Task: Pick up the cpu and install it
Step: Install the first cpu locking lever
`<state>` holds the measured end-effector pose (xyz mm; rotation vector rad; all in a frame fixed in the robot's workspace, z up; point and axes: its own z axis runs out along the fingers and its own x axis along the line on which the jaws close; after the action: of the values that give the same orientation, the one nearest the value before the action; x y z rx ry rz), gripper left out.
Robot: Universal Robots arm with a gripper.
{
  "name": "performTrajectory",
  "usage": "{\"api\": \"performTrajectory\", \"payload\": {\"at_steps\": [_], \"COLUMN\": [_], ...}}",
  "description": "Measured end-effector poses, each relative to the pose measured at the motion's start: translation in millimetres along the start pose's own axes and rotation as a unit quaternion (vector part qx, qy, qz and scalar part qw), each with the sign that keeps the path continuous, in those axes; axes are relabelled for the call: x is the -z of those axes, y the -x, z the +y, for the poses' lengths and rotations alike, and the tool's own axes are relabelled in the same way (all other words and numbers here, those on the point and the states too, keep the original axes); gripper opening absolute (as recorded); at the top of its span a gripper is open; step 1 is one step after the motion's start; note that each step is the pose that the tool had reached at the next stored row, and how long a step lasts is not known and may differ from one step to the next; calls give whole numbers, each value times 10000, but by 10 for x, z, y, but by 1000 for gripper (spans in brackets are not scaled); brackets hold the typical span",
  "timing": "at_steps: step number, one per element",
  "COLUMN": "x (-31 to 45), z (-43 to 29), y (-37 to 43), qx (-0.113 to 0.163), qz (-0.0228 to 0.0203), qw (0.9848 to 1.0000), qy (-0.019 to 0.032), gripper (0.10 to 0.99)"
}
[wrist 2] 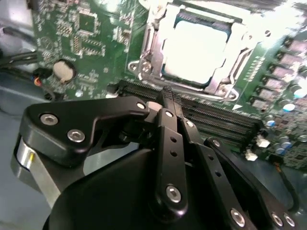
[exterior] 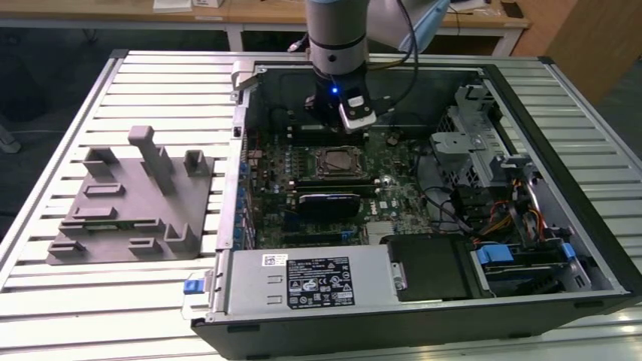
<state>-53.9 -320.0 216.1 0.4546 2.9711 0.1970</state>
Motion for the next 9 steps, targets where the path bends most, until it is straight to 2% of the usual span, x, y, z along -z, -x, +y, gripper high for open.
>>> {"api": "performTrajectory", "payload": {"at_steps": [2,4,6,9], "x": [-4,-6,-7,-4], "z": [8,6,0,-28], "y": [25,46,61,78], "qx": [0,-1,1,6], "qz": [81,143,175,188], "qw": [9999,9997,9995,9993], "qy": [-110,-183,-249,-327], "gripper": [106,106,106,106]}}
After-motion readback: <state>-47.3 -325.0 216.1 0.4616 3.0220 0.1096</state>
